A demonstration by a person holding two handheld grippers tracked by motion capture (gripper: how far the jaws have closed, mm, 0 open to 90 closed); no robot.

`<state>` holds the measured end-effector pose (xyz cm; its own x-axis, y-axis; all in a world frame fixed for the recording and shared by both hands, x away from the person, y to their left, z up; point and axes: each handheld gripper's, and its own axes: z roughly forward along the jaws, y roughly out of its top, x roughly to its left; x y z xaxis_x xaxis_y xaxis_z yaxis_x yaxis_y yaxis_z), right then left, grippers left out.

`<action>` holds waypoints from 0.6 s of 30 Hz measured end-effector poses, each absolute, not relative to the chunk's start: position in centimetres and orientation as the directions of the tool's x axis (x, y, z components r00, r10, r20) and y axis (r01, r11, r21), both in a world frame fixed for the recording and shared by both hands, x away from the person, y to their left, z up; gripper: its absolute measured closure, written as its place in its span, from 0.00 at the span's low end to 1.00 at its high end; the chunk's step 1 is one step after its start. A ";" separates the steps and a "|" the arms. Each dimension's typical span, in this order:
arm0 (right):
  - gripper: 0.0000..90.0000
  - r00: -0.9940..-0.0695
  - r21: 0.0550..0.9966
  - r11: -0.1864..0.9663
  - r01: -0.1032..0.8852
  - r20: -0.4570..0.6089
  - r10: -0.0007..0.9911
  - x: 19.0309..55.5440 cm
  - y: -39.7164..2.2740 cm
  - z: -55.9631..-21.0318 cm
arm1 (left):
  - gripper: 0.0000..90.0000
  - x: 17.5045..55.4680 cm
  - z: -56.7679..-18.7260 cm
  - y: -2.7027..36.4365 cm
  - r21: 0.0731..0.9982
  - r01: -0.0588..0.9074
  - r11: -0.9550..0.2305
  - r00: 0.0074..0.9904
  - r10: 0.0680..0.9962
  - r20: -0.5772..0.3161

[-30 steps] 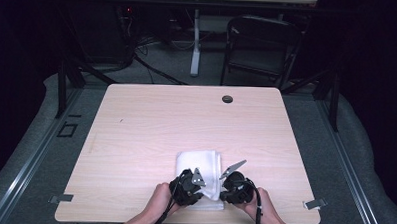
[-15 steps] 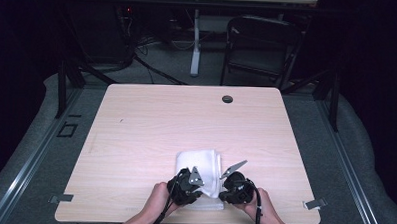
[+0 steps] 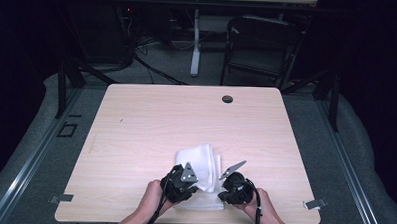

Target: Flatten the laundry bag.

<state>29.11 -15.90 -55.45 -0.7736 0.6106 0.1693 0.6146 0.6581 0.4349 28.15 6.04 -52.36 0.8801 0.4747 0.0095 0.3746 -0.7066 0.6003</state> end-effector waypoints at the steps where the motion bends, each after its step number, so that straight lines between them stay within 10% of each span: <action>1: 1.00 -0.775 0.436 0.659 0.613 0.167 0.610 29.1 -15.9 -55.4 | 0.91 28.1 -52.3 6.2 0.607 0.378 -0.699 0.876 0.482 0.009; 18: 1.00 -0.779 0.424 0.673 0.606 0.145 0.611 28.9 -15.6 -55.3 | 0.91 28.3 -51.3 8.4 0.636 0.395 -0.663 0.849 0.527 0.022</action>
<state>28.90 -15.62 -55.32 -0.7785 0.6107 0.1446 0.6065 0.6728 0.4236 28.31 8.41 -51.26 0.8493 0.5274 0.0221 0.3952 -0.6631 0.6357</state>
